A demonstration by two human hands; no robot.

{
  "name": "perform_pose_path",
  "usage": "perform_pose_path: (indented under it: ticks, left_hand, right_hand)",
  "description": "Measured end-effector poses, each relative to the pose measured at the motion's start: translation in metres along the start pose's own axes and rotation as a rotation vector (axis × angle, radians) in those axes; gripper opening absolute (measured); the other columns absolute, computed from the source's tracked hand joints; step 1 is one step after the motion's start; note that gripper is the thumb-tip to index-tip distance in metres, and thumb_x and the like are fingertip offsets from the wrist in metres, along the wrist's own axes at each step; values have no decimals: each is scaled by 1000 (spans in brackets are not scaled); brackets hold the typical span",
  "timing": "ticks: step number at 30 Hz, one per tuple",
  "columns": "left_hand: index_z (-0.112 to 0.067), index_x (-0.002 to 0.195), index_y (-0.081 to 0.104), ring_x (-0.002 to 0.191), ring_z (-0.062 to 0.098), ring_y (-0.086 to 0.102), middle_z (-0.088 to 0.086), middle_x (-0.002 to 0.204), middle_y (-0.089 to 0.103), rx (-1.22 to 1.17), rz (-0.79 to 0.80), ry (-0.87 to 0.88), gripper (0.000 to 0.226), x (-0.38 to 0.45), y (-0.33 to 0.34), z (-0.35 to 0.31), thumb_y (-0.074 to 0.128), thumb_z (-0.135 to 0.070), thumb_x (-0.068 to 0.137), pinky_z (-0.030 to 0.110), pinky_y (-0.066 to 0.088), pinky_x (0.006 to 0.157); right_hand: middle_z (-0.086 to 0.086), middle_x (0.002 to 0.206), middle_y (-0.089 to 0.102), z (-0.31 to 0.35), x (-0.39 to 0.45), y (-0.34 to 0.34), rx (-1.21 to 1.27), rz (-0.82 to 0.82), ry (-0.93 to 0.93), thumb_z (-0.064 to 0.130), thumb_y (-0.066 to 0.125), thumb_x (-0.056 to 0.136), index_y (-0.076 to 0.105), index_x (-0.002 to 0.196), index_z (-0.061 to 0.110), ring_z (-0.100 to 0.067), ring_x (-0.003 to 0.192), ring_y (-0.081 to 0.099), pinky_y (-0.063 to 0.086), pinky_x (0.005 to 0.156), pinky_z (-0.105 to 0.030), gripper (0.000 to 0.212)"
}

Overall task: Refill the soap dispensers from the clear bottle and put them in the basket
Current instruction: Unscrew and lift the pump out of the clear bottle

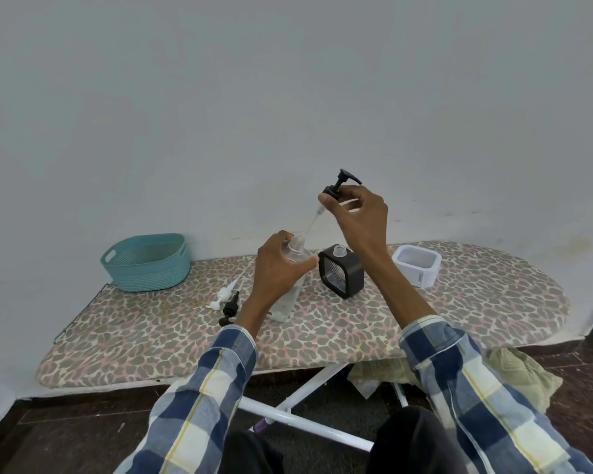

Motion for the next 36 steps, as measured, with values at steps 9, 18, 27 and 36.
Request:
perform_pose_path:
  ticks: [9,18,27,36]
  left_hand:
    - [-25,101,68,89,0,68,-13,97,74,-28,-22,-25,35,-2,-9,6,93,-36,79,19,54,75]
    - [-29,105,67,93,4,70,-12,102,74,-50,7,-44,47,-4,-11,8,97,-46,73,28,57,79]
    - [-28,109,66,97,9,73,-10,106,75,-116,32,-97,61,-5,-27,18,102,-49,64,36,62,86]
    - [-26,119,62,96,-7,68,-13,111,73,-127,31,-139,66,-13,-47,28,101,-38,67,5,49,72]
  right_hand:
    - [7,100,78,1,3,-3,195,-35,52,42,77,97,78,118,18,-7,83,68,59,75,-28,32]
    - [-8,97,76,-8,24,-27,374,-230,90,42,66,105,73,116,2,-11,76,67,56,71,-25,42]
    - [-18,101,76,-50,35,-20,108,-196,131,48,68,102,75,109,8,-8,70,66,60,70,-29,41]
    - [-3,95,77,-96,42,48,-525,201,125,64,65,96,76,103,18,-23,86,72,54,77,-37,48]
Point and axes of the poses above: each hand's wrist, its own x-axis towards the middle knuckle, its own y-axis out of the palm, z = x × y, the point moved 2 cm from there along x, towards the middle knuckle
